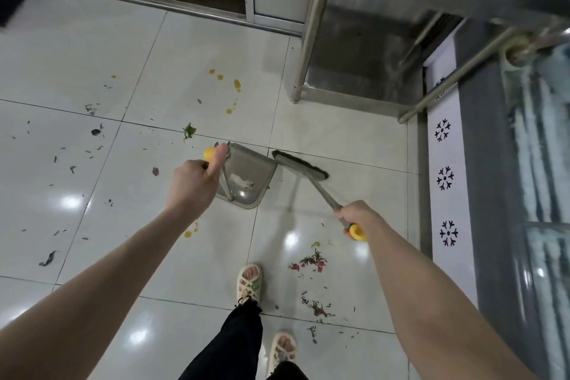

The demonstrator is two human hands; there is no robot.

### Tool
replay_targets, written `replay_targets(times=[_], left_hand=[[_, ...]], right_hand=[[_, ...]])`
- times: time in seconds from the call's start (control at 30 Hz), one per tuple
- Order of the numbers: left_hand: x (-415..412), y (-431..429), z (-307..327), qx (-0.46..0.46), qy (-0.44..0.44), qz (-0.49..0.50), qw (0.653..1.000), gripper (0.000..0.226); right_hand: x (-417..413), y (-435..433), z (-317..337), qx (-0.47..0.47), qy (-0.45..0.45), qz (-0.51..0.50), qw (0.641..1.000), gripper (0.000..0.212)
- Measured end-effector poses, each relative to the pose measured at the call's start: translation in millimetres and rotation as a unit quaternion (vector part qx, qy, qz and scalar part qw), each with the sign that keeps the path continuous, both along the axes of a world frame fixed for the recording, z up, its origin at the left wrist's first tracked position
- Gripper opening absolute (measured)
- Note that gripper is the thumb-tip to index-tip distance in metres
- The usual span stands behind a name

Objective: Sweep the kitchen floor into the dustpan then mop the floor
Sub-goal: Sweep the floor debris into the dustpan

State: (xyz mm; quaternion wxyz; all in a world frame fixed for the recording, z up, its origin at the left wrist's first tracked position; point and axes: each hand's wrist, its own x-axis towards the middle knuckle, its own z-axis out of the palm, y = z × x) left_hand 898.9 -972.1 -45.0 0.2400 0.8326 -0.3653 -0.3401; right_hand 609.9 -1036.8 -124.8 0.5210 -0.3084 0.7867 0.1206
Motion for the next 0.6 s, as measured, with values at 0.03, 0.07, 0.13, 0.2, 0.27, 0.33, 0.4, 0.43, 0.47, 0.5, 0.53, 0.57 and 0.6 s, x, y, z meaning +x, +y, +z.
replay_targets(times=[0.03,0.07,0.13,0.2,0.27,0.33,0.4,0.43,0.47,0.5,0.53,0.57,0.6], left_hand=[[-3,2,3,0.0,0.0,-0.002,1.0,0.074],[-6,5,5,0.003,0.001,-0.005,1.0,0.073],[-11,11,6,0.007,0.008,-0.005,1.0,0.071],[-12,17,4,0.006,0.04,0.013,0.999,0.073],[-13,22,6,0.006,0.065,0.031,0.997,0.077],[-14,25,7,0.006,0.071,0.033,0.997,0.079],[-16,24,7,0.003,0.07,0.029,0.997,0.079],[-17,23,5,0.0,0.068,0.026,0.997,0.077],[-17,19,4,-0.002,0.067,0.023,0.997,0.076],[-18,16,3,-0.005,0.07,0.023,0.997,0.076],[-19,13,3,-0.008,0.075,0.026,0.997,0.076],[-17,7,0,-0.01,0.076,0.028,0.997,0.076],[-16,2,-3,-0.012,0.073,0.029,0.997,0.076]], right_hand=[[-6,2,6,0.012,0.0,0.0,1.0,0.015],[-12,3,13,0.021,-0.001,0.002,1.0,0.015],[-26,2,28,0.023,-0.01,0.002,1.0,0.018],[-39,-3,39,0.009,-0.022,-0.019,1.0,0.021],[-51,-3,45,-0.004,-0.034,-0.05,0.998,0.022],[-57,-2,44,-0.022,-0.053,-0.093,0.994,0.019],[-55,-2,37,-0.05,-0.065,-0.128,0.988,0.021],[-52,-3,33,-0.066,-0.069,-0.141,0.985,0.023],[-47,-6,29,-0.08,-0.073,-0.152,0.982,0.024],[-41,-9,25,-0.092,-0.079,-0.161,0.98,0.025],[-35,-13,22,-0.103,-0.084,-0.169,0.977,0.025],[-28,-19,16,-0.109,-0.091,-0.177,0.974,0.024],[-22,-26,11,-0.115,-0.096,-0.18,0.972,0.023]])
